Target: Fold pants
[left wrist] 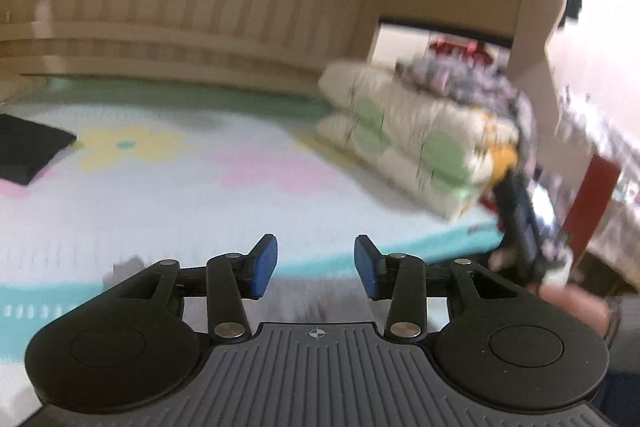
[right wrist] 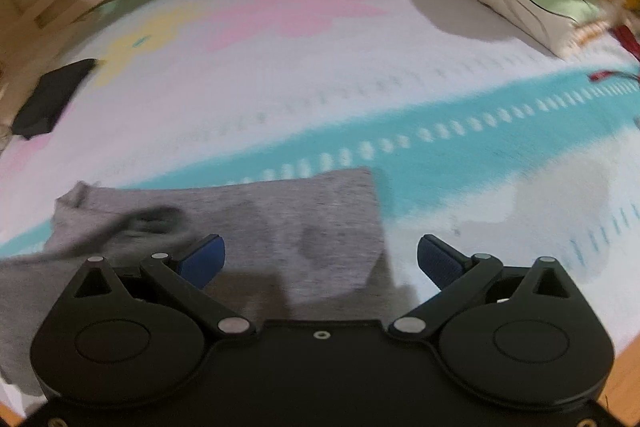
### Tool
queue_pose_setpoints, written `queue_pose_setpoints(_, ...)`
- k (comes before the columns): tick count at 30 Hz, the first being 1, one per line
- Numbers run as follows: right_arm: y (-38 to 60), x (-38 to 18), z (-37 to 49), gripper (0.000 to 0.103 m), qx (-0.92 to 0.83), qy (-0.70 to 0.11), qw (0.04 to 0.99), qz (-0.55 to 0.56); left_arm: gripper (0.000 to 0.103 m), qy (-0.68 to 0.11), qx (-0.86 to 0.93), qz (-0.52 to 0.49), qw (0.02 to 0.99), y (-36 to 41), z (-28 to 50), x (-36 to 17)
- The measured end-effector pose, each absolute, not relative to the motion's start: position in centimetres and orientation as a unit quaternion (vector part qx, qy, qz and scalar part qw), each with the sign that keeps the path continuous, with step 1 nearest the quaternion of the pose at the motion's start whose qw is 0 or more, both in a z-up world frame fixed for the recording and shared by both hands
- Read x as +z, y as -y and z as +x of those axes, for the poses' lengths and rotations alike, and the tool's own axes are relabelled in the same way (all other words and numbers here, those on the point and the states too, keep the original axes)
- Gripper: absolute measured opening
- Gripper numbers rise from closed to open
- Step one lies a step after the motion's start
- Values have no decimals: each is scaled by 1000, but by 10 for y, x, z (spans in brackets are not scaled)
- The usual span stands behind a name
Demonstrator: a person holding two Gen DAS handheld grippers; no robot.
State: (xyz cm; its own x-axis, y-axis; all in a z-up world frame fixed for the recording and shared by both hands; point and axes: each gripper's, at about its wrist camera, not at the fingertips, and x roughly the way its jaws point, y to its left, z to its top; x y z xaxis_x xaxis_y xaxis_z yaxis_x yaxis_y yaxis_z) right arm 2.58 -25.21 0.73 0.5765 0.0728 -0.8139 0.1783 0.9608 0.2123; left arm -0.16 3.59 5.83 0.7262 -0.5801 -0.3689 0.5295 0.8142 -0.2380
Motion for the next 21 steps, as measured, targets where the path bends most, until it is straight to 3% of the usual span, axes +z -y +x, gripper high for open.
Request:
queue_pose_setpoints(4,243,6,26,102,-23,-459,880,120,46,-218,-296,-71,927,-34,4,60)
queue_pose_setpoints(8,241,8,22,102,-1,-450,883,134,46,-312,-213,-19,926,-30,35,32)
queue_pose_setpoints(13,227,11,7,102,56,-429,892,133,46,-415,-183,-51,890,-40,55,-17)
queue_pose_setpoints(21,185,-8,-5,102,132,-442,885,69,60,-419,-179,-63,888,-33,62,-37)
